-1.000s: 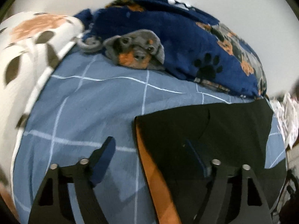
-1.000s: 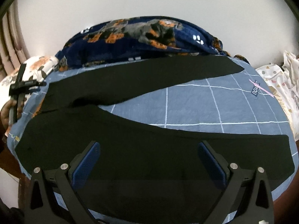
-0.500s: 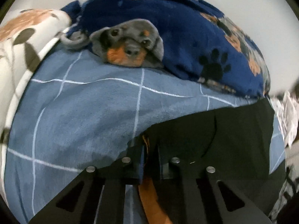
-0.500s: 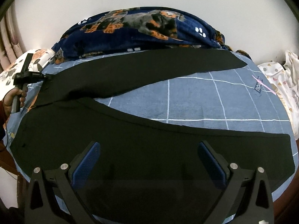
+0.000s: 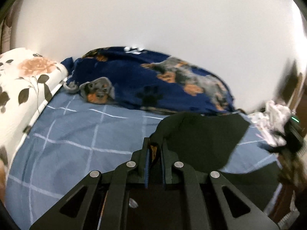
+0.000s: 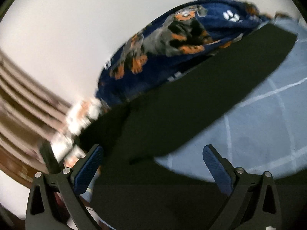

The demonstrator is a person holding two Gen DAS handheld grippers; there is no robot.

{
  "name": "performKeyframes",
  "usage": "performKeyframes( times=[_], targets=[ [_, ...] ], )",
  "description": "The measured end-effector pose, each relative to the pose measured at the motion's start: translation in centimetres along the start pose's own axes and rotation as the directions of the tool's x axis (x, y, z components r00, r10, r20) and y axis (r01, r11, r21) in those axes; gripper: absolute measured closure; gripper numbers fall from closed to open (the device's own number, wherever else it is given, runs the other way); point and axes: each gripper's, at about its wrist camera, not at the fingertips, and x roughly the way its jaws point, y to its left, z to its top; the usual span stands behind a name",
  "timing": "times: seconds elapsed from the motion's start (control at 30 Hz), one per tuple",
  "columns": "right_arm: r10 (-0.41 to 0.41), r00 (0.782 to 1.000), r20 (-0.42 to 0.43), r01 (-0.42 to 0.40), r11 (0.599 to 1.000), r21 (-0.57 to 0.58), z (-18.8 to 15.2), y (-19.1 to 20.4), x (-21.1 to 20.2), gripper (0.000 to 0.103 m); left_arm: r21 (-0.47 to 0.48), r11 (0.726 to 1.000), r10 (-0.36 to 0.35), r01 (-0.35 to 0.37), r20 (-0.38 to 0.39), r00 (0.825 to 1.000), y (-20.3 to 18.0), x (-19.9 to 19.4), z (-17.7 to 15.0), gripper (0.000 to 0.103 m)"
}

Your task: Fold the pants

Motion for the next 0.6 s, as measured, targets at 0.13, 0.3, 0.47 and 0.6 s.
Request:
performKeyframes(
  times=[0.13,0.3,0.47,0.6],
  targets=[
    [0.077,0.997,-0.017,-0.073,0.986,0.15,4.1,-2.2,3.6,0.008,-0.027,0.999,-0.034,0.034,0.011,0.999,-2.1,-3.4,-3.1,0.094],
    [0.11,0.993,-0.031,-0.095,0.943,0.32,7.6,-5.3,7.9,0.01,-0.1,0.993,-0.058,0.055,-0.029,0.998,-3.1,-5.4,-6.7,0.093],
    [0.048,0.997,-0.058,-0.024,0.936,0.351,10.0,-6.3,11.1,0.021,-0.123,0.992,-0.048,0.039,-0.071,0.996,-3.7,-5.7,-8.3,0.093],
    [-0.019,0.994,-0.11,0.057,0.935,0.351,10.0,-7.2,12.0,0.095,-0.101,0.995,-0.02,0.011,-0.09,0.996,-3.7,-5.6,-8.3,0.092]
  ],
)
